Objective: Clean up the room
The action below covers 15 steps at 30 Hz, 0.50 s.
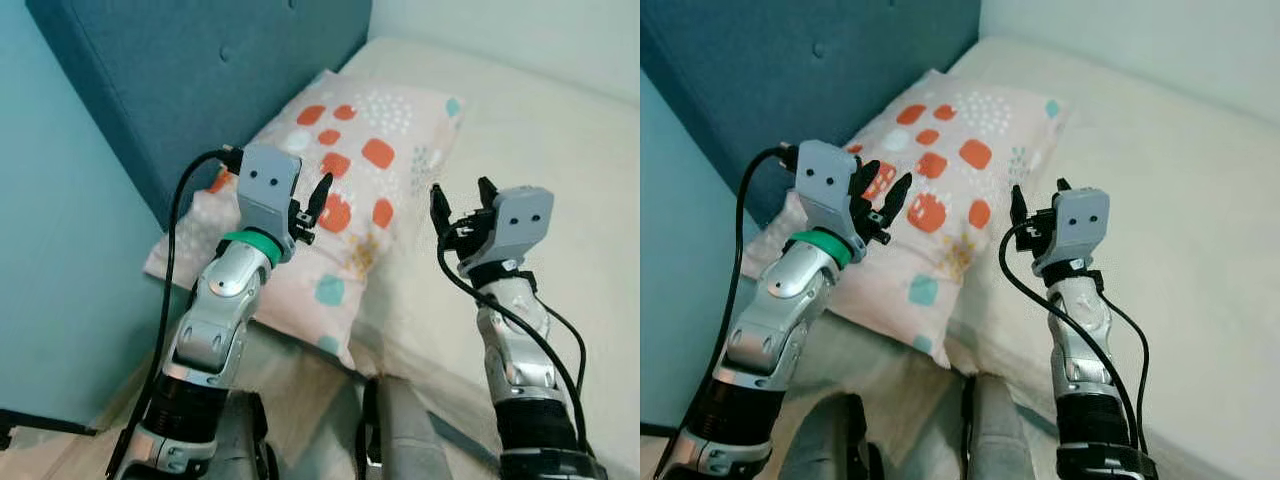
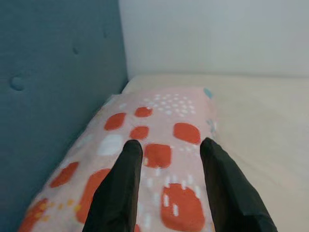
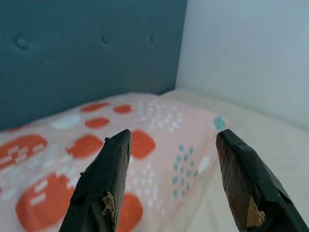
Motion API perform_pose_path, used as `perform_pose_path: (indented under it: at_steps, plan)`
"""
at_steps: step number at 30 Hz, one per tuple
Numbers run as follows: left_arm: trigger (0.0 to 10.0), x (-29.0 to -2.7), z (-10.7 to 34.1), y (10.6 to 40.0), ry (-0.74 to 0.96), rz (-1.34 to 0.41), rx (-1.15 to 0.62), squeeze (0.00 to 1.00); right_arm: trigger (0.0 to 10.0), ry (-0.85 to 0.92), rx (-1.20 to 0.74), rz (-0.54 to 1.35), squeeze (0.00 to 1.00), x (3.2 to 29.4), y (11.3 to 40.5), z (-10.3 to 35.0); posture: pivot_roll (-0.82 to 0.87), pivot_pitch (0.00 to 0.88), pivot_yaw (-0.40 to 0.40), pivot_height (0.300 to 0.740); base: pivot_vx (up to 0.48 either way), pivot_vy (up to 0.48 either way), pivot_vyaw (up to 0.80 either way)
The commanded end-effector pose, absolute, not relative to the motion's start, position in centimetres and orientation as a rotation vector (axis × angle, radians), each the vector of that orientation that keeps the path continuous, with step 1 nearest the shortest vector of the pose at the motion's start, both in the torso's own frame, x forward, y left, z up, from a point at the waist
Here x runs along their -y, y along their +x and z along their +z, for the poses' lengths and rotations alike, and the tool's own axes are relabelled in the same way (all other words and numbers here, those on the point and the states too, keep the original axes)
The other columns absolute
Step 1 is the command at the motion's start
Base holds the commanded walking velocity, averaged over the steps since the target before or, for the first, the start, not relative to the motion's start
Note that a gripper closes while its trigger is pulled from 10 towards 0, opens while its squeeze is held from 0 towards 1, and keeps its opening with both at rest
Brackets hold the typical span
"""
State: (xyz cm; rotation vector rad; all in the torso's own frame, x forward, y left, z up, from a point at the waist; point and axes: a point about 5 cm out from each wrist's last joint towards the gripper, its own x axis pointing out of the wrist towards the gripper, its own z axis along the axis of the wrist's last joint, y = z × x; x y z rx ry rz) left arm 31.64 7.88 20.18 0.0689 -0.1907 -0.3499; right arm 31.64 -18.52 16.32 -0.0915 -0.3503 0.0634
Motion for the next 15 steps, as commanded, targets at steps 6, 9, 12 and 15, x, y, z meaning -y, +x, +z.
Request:
perform_pose_path:
  at_steps: [6, 9, 12, 15]
  plan:
    - [10.0, -7.78, 19.62, 31.88, 0.074, -0.344, 0.169, 0.00, 10.0, -0.097, 0.325, 0.053, 0.00, 18.57, 31.60, 16.04, -0.07, 0.054, 0.031, 0.715, 0.000, 0.000, 0.00]
    - [10.0, -7.61, 19.52, 32.06, 0.073, -0.346, 0.161, 0.00, 10.0, -0.097, 0.324, 0.045, 0.00, 18.73, 31.65, 16.14, -0.07, 0.051, 0.030, 0.730, 0.000, 0.000, 0.00]
    - [10.0, -7.53, 19.46, 32.09, 0.073, -0.348, 0.156, 0.00, 10.0, -0.098, 0.324, 0.042, 0.00, 18.80, 31.65, 16.14, -0.07, 0.051, 0.030, 0.735, 0.000, 0.000, 0.00]
    - [10.0, -7.38, 19.31, 32.18, 0.070, -0.345, 0.139, 0.00, 10.0, -0.098, 0.328, 0.034, 0.00, 18.93, 31.70, 16.25, -0.08, 0.046, 0.032, 0.740, 0.000, 0.000, 0.00]
